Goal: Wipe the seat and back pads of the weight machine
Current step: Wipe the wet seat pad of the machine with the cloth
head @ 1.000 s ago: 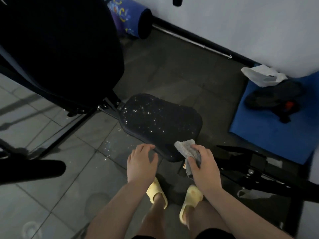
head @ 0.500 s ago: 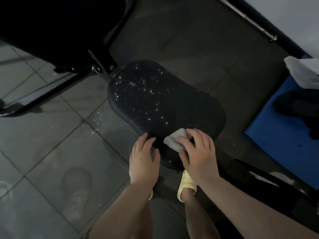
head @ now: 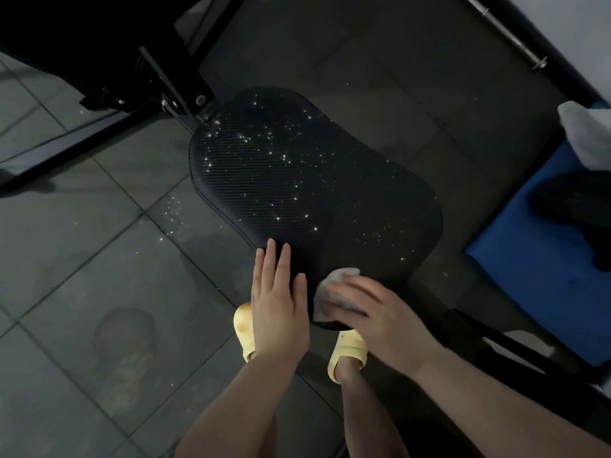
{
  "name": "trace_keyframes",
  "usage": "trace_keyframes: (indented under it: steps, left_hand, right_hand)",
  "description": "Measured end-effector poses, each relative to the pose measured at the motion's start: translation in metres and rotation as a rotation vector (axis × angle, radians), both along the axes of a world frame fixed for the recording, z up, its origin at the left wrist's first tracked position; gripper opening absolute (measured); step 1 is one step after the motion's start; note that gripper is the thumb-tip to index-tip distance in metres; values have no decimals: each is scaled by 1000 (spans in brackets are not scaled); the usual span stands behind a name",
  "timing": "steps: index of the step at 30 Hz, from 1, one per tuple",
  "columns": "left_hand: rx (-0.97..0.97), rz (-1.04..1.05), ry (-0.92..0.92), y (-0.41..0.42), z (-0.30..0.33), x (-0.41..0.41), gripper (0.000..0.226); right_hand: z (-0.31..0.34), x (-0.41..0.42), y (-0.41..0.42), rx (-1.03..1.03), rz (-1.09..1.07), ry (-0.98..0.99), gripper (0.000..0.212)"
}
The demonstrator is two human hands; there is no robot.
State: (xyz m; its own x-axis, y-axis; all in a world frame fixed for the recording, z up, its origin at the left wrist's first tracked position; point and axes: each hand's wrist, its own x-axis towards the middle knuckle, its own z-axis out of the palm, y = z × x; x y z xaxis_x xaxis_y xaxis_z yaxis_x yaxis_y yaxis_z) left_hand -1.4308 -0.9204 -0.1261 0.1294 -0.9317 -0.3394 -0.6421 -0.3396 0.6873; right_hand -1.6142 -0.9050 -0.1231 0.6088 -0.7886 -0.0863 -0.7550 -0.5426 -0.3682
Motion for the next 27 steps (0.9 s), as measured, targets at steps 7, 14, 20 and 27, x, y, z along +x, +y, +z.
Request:
trace_keyframes:
  steps: [7,14,20,27]
  left_hand:
    - [20,148,-28,0,-11,-39,66]
    - [44,271,-105,-12,-14,-58,62]
    - [98,452,-252,-26,-17,-85,60]
    - [68,430,-329,-23,-22,-86,60]
  right_hand:
    - [-5,25,-6,-70,-468,-102,41]
    - [5,-57,-52,-148,-406,14,55]
    - [-7,7,-42,-177,-400,-117,37]
    - [-6,-72,-78,-204,-460,21,56]
